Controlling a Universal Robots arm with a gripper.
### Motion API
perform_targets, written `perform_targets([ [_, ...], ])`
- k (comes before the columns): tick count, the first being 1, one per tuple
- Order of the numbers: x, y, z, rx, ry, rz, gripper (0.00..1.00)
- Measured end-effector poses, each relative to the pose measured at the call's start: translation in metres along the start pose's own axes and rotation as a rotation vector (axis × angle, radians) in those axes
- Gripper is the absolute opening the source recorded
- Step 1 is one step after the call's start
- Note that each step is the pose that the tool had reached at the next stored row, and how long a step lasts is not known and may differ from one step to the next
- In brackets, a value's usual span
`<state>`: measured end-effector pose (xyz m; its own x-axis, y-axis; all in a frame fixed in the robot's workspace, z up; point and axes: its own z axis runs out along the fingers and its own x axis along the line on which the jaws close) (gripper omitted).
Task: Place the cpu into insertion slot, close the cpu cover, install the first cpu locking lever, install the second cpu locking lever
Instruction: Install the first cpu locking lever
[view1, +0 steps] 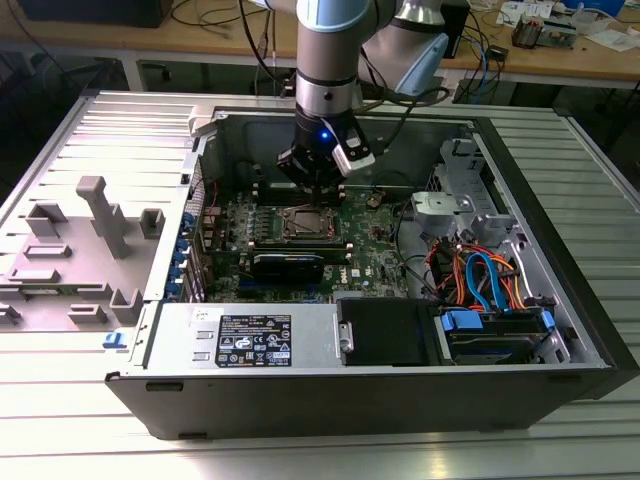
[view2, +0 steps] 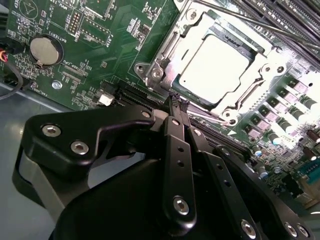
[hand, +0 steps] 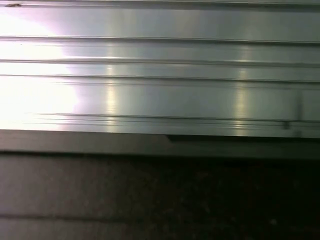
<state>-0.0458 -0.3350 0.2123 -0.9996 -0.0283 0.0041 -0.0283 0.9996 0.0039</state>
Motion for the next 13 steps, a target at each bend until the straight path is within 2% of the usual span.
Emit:
perform_targets([
  [2, 0.0000, -0.0001, 0.0000, 0.0067, 0.0002, 0.000, 0.11],
  [13, -0.0010, 0.0008, 0.0016, 0.0071, 0.0002, 0.000, 0.11],
])
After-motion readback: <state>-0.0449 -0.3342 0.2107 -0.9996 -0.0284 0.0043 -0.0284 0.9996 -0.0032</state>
